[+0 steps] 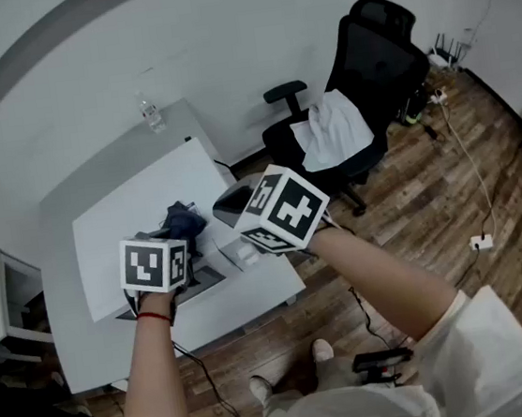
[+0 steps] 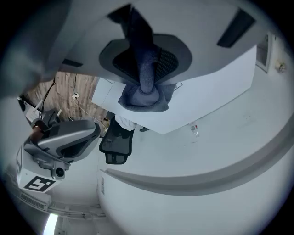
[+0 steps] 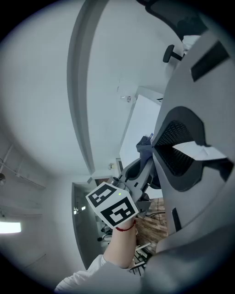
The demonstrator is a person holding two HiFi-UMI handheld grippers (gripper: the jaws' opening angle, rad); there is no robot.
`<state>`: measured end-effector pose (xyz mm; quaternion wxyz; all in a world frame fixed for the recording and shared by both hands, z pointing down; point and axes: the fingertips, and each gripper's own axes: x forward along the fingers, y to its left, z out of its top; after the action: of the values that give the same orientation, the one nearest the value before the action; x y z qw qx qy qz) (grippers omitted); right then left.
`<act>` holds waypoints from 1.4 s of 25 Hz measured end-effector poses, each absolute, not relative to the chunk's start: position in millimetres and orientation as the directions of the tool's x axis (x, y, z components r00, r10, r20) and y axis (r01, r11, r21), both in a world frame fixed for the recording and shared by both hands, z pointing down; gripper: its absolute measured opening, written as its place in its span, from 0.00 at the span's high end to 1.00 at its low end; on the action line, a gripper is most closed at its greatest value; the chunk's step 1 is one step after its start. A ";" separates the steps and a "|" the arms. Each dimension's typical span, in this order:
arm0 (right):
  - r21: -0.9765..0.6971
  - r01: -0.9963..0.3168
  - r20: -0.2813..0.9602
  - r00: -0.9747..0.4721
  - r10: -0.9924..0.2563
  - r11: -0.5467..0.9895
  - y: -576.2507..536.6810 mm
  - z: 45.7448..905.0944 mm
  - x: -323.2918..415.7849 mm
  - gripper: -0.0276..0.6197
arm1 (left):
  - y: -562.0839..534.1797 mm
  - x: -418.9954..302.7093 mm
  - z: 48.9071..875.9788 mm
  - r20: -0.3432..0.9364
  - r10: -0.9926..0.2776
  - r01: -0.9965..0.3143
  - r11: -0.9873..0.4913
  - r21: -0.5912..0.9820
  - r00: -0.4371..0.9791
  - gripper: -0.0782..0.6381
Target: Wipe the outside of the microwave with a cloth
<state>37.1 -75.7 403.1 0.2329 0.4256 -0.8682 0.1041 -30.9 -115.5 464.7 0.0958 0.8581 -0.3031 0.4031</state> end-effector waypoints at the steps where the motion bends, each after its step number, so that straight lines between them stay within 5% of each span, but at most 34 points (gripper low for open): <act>1: 0.013 -0.788 0.491 -0.531 -0.691 0.615 -76.4 403.7 37.1 0.91 | -115.2 -30.4 464.6 0.750 -0.442 -0.596 -0.799 -0.080 0.492 0.81; 21: -0.012 -0.801 0.439 -0.542 -0.717 0.598 -89.8 398.0 33.1 0.91 | -115.4 -29.4 463.0 0.755 -0.431 -0.575 -0.813 -0.088 0.495 0.81; 35: -0.055 -0.860 0.379 -0.488 -0.786 0.508 -95.0 388.5 68.6 0.91 | -78.7 47.8 458.4 0.728 -0.330 -0.404 -0.911 -0.080 0.601 0.80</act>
<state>68.6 -95.0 388.5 0.1545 0.4816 -0.8543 0.1194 47.8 -78.7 458.4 0.0467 0.8934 -0.2056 0.3966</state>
